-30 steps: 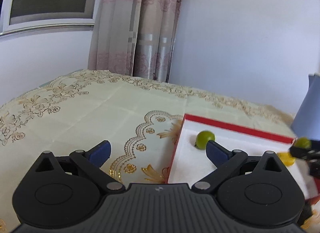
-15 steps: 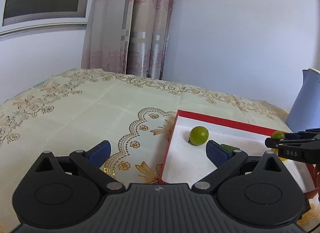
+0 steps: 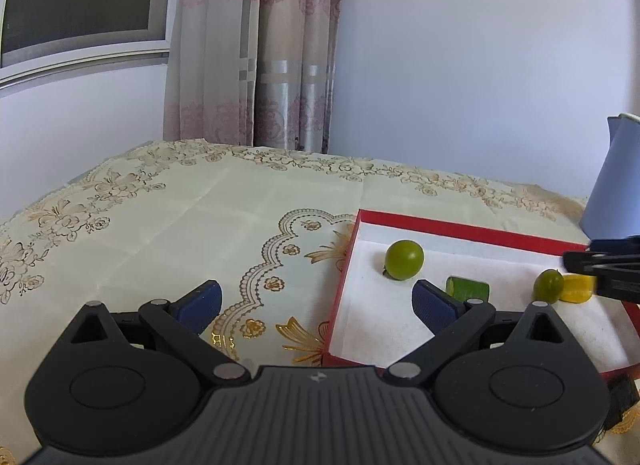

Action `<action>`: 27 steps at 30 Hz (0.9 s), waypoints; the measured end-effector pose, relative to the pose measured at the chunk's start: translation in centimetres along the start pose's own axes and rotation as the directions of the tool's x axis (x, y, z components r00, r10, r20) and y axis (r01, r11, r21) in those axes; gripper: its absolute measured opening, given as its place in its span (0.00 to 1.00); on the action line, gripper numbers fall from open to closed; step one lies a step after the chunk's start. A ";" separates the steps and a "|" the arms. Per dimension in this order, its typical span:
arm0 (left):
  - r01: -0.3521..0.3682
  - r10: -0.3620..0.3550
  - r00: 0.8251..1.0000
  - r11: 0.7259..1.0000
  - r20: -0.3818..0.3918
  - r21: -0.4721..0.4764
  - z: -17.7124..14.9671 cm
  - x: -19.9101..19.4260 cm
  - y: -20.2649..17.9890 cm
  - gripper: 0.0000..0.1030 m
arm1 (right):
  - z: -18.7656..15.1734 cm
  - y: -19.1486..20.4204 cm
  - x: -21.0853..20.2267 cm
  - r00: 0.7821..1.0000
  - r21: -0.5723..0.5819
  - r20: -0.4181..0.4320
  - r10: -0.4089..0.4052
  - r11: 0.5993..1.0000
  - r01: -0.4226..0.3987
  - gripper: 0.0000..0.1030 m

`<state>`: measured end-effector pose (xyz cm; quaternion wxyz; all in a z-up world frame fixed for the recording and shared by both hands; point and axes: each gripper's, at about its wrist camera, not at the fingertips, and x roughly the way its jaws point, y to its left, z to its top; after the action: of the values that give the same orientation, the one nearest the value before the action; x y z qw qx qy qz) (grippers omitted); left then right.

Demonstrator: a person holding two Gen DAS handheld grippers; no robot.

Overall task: Organize fruits
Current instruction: 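Grasp a dark eggplant chunk with the right gripper while the left approaches another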

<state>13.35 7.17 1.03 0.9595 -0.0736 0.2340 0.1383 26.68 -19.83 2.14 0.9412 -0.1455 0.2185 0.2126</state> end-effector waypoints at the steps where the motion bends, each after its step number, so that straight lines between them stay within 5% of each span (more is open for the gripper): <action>1: -0.001 0.001 1.000 1.000 0.000 0.002 0.0 0.0 0.0 0.99 | -0.2 0.0 -1.1 1.000 0.004 0.016 0.002 1.000 -0.002 0.35; 7: -0.007 0.007 1.000 1.000 0.004 0.018 -0.2 0.0 -0.3 0.99 | -3.0 -0.2 -8.0 0.995 0.036 0.102 0.001 0.999 -0.004 0.41; 12: 0.019 -0.019 1.000 1.000 0.003 -0.018 0.2 -0.1 0.2 0.99 | -6.4 -0.1 -11.7 0.989 0.066 0.125 -0.079 0.995 0.071 0.43; 18: 0.101 -0.104 0.994 0.991 -0.024 -0.091 -0.2 -3.2 1.8 0.99 | -9.6 -0.2 -12.5 0.995 0.120 0.084 -0.055 0.992 0.045 0.43; 27: 0.221 -0.220 0.971 0.975 -0.089 0.009 -4.4 -5.7 1.9 0.99 | -10.9 0.2 -12.0 0.999 0.103 0.031 -0.006 0.995 0.002 0.43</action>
<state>6.02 6.78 -0.26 0.9584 -0.0960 0.2676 0.0253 13.05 -27.71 -1.63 0.9512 -0.0939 0.2139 0.2014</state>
